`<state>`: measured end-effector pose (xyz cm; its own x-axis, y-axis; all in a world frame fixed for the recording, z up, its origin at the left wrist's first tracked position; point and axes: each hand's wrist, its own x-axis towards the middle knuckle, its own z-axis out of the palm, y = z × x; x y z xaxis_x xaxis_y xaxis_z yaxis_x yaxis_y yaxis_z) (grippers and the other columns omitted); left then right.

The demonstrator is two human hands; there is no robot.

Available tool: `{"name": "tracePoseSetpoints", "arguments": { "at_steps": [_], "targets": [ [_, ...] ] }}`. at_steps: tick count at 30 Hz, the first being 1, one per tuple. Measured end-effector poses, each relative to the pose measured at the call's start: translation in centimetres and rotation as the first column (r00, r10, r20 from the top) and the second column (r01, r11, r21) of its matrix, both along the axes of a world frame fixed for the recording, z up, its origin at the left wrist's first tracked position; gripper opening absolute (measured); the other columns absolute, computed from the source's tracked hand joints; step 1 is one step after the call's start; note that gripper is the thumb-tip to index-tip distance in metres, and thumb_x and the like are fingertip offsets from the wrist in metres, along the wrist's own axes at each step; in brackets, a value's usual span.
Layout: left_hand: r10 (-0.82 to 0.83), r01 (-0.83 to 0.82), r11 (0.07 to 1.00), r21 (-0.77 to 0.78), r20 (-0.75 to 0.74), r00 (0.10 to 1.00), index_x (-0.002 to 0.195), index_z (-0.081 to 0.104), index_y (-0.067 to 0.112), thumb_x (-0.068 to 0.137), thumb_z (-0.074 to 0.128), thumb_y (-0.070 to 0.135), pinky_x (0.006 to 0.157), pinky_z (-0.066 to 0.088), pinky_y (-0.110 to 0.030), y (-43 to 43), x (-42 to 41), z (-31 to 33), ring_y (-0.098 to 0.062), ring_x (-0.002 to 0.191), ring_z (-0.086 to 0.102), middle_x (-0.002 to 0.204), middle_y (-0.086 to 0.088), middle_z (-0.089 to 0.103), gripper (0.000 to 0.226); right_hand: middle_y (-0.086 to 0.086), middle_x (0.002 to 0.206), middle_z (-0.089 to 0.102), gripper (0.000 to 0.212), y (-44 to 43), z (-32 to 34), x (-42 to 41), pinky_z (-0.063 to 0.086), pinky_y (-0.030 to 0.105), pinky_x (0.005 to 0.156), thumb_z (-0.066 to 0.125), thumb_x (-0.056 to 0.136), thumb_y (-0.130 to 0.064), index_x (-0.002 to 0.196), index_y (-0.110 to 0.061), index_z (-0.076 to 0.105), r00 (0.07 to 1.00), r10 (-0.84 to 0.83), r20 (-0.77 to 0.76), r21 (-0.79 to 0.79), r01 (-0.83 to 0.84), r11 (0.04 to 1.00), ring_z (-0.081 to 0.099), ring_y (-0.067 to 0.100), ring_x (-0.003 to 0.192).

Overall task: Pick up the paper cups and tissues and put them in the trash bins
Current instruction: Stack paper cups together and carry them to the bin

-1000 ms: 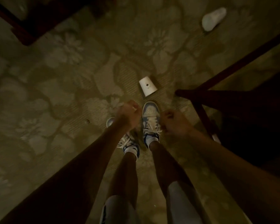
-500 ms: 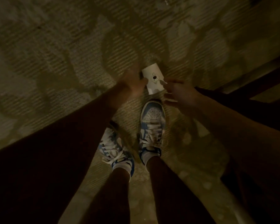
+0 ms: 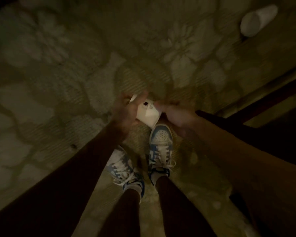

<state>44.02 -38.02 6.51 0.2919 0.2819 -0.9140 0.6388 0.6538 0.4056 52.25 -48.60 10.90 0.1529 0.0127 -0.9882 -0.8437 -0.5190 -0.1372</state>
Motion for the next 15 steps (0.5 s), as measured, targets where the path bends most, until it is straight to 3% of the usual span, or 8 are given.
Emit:
{"name": "tracePoseSetpoints", "arguments": {
  "at_steps": [2,4,6,8,10,13,15],
  "targets": [
    [-0.014,0.011,0.999,0.053,0.054,0.998,0.098,0.060,0.024,0.079,0.079,0.030,0.068,0.059,-0.038,2.6,0.4,3.6,-0.015,0.086,0.069,0.096,0.003,0.070,0.028,0.012,0.126,0.064,0.037,2.2,3.0,0.7,0.055,0.033,0.083,0.061,0.095,-0.022,0.128,-0.005,0.059,0.999,-0.038,0.020,0.020,0.037,0.999,0.063,0.025,0.108],
    [-0.059,0.045,0.989,0.138,0.099,0.993,0.103,0.060,0.020,0.080,0.079,0.021,0.061,0.058,-0.033,5.4,1.4,7.4,-0.008,0.077,0.070,0.096,0.002,0.068,0.030,0.010,0.113,0.068,0.033,4.4,6.2,1.9,0.053,0.023,0.059,0.063,0.094,-0.024,0.121,-0.006,0.063,0.998,-0.058,0.012,0.086,0.057,0.995,0.066,0.016,0.086],
    [-0.110,0.078,0.973,0.218,0.141,0.984,0.099,0.060,0.022,0.081,0.077,0.020,0.052,0.056,-0.025,8.1,2.8,11.1,0.000,0.067,0.069,0.091,0.006,0.067,0.025,0.006,0.090,0.070,0.028,6.4,9.6,3.5,0.047,0.019,0.046,0.064,0.092,-0.032,0.109,-0.009,0.067,0.999,0.022,0.025,0.127,-0.025,0.992,0.064,0.009,0.061],
    [-0.170,0.119,0.954,0.275,0.170,0.971,0.101,0.062,0.021,0.082,0.076,0.024,0.052,0.055,-0.020,10.4,4.6,14.6,0.000,0.068,0.069,0.091,0.005,0.068,0.024,0.002,0.082,0.069,0.025,8.1,12.5,5.1,0.048,0.020,0.047,0.062,0.091,-0.043,0.097,-0.018,0.064,0.985,0.154,0.080,0.114,-0.162,0.980,0.064,0.008,0.060],
    [-0.248,0.176,0.920,0.351,0.172,0.953,0.099,0.064,0.023,0.082,0.076,0.028,0.052,0.053,-0.016,12.2,6.6,17.0,0.000,0.070,0.068,0.092,0.006,0.069,0.022,-0.002,0.085,0.069,0.025,9.1,14.2,6.6,0.050,0.024,0.056,0.062,0.087,-0.049,0.093,-0.025,0.062,0.963,0.233,0.138,0.130,-0.250,0.959,0.067,0.011,0.073],
    [-0.413,0.322,0.821,0.472,0.102,0.905,0.084,0.061,0.032,0.085,0.074,0.030,0.048,0.044,-0.006,13.7,9.8,19.0,0.006,0.064,0.064,0.083,0.014,0.064,0.013,-0.006,0.084,0.068,0.022,9.9,15.3,8.8,0.050,0.022,0.059,0.070,0.080,-0.042,0.091,-0.023,0.063,0.951,0.243,0.193,0.202,-0.281,0.938,0.067,0.011,0.082],
    [-0.536,0.454,0.742,0.494,0.028,0.844,0.087,0.061,0.029,0.088,0.070,0.033,0.049,0.043,-0.006,13.8,11.9,19.5,0.004,0.066,0.062,0.084,0.012,0.064,0.009,-0.007,0.083,0.068,0.028,10.0,15.5,10.5,0.048,0.021,0.056,0.076,0.075,-0.038,0.094,-0.021,0.064,0.955,0.225,0.195,0.236,-0.269,0.934,0.067,0.008,0.078]
  ]
}}
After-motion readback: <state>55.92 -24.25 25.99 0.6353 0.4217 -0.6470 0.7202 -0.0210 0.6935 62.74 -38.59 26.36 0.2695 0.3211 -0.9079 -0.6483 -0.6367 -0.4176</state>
